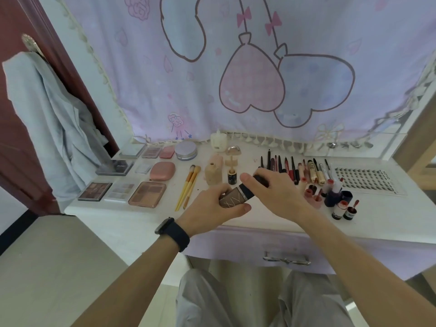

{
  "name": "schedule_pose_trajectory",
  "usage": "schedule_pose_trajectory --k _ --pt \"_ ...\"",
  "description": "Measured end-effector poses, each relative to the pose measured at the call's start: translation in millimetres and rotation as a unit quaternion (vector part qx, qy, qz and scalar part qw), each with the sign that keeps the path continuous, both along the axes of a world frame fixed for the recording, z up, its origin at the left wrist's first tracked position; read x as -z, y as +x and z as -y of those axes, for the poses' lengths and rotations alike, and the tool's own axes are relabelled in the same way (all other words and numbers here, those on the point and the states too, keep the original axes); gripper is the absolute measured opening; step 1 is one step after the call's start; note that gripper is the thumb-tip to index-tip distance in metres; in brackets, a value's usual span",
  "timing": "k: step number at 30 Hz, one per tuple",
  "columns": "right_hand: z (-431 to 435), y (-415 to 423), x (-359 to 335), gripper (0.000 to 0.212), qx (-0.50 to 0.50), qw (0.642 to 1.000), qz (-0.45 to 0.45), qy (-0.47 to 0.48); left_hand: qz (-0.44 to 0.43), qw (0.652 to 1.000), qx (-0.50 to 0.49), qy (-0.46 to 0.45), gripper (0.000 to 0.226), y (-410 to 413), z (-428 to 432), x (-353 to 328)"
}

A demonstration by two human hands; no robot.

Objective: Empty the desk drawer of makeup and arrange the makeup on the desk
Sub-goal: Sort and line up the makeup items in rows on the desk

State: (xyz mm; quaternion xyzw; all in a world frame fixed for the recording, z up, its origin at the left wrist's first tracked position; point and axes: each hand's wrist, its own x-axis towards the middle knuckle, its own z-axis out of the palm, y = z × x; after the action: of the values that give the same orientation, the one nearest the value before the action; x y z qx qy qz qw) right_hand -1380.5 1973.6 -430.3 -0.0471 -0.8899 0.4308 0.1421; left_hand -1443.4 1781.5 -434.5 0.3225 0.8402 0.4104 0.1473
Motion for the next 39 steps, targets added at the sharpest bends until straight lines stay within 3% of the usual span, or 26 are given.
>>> schedule_pose_trajectory --k 8,12,14,18,20,25,28,31,39 --pt "-2 -3 -35 0.058 0.006 0.997 -0.054 0.047 -0.030 0.998 0.008 0.056 0.027 -1 -1 -19" --pt "-37 6 -56 0.058 0.086 0.992 -0.085 0.035 0.072 0.991 0.065 0.088 0.022 -9 23 -20" --pt "-55 14 -67 0.056 0.089 0.992 -0.078 -0.039 0.087 0.987 0.026 0.129 0.023 -15 37 -17" --pt "-44 17 -57 0.049 0.018 0.976 -0.055 -0.210 0.150 0.958 -0.054 0.239 0.047 -23 41 -9" --pt "-31 13 -44 0.048 -0.007 0.964 -0.036 -0.263 0.177 0.949 -0.068 0.254 0.044 -23 36 -3" --pt "-7 1 -6 0.049 -0.015 0.955 0.028 -0.293 0.089 0.978 -0.087 0.169 0.021 -26 32 11" --pt "4 -6 20 0.035 0.052 0.984 0.015 -0.172 0.054 0.983 -0.105 0.140 0.013 -30 33 16" --pt "12 -9 41 0.020 0.078 0.988 0.013 -0.133 0.043 0.986 -0.115 0.115 0.016 -36 36 20" --pt "29 -17 60 0.017 0.071 0.991 -0.008 -0.110 -0.011 0.995 -0.098 0.032 0.018 -50 44 18"
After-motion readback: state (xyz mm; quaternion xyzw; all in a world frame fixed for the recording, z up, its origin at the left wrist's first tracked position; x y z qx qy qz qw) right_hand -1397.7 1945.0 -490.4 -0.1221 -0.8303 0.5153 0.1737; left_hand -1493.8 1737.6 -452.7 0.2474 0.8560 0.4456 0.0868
